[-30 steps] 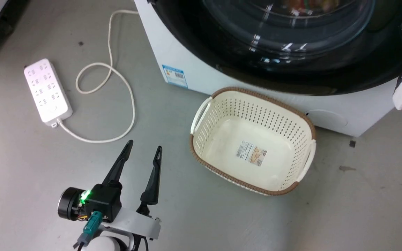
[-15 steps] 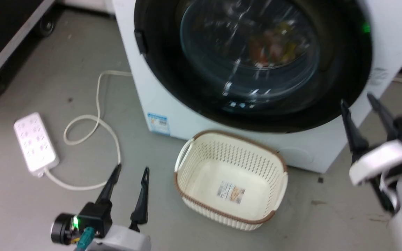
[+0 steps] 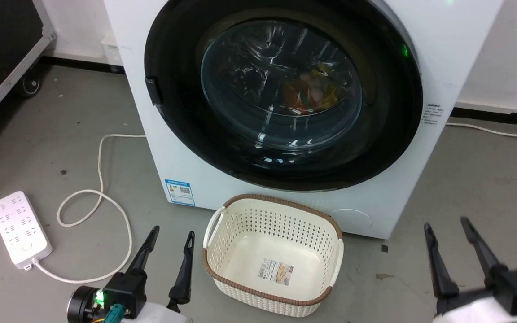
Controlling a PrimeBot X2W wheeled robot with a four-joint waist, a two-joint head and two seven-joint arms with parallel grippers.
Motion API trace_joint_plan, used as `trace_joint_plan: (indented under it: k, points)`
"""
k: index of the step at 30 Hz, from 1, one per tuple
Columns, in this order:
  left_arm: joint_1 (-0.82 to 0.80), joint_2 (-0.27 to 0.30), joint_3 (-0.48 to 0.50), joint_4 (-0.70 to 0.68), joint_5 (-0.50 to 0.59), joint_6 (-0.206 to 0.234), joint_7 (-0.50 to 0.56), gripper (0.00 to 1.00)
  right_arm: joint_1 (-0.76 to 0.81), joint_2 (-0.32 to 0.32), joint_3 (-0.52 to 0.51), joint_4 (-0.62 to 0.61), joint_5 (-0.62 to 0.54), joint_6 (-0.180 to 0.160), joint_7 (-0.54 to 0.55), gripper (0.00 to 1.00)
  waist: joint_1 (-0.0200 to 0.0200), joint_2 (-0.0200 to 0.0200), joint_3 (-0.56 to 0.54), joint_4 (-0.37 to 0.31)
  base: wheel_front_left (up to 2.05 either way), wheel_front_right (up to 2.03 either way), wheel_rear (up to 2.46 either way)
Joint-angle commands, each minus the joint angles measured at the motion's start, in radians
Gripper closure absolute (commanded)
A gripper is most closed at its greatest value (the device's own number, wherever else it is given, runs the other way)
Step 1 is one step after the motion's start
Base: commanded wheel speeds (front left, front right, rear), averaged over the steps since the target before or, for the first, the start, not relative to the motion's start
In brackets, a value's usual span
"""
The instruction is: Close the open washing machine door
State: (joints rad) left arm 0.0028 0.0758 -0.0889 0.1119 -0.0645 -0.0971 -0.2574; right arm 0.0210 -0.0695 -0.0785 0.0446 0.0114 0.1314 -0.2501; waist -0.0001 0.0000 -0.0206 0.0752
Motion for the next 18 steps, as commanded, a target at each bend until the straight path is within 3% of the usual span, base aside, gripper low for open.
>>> trace_joint_plan:
  k: [1, 12, 13, 18]
  points:
    - [0.014, 0.003, -0.001, 0.004, 0.001, -0.003, -0.004, 0.0, 0.029, 0.01, -0.007, -0.013, -0.013, -0.001, -0.008, 0.0, 0.0001, 0.0, -0.001, -0.002, 0.0, 0.0, 0.0]
    - [0.019, 0.011, -0.015, 0.039, -0.003, -0.012, -0.004, 0.0, 0.085, 0.019, -0.02, -0.005, 0.006, -0.001, 0.003, 0.0, 0.0001, 0.0, -0.002, -0.005, 0.0, 0.0, 0.0]
    - [0.011, 0.006, -0.016, 0.04, -0.002, -0.011, 0.0, 1.0, 0.072, 0.014, -0.02, -0.006, 0.001, 0.0, 0.003, 1.0, 0.0001, 0.0, -0.002, -0.005, 0.0, 0.0, 0.0]
    - [0.01, 0.003, -0.016, 0.04, 0.0, -0.01, 0.004, 1.0, 0.071, 0.014, -0.019, -0.006, 0.001, 0.0, 0.006, 1.0, 0.0001, 0.0, -0.002, -0.006, 0.0, 0.0, 0.0]
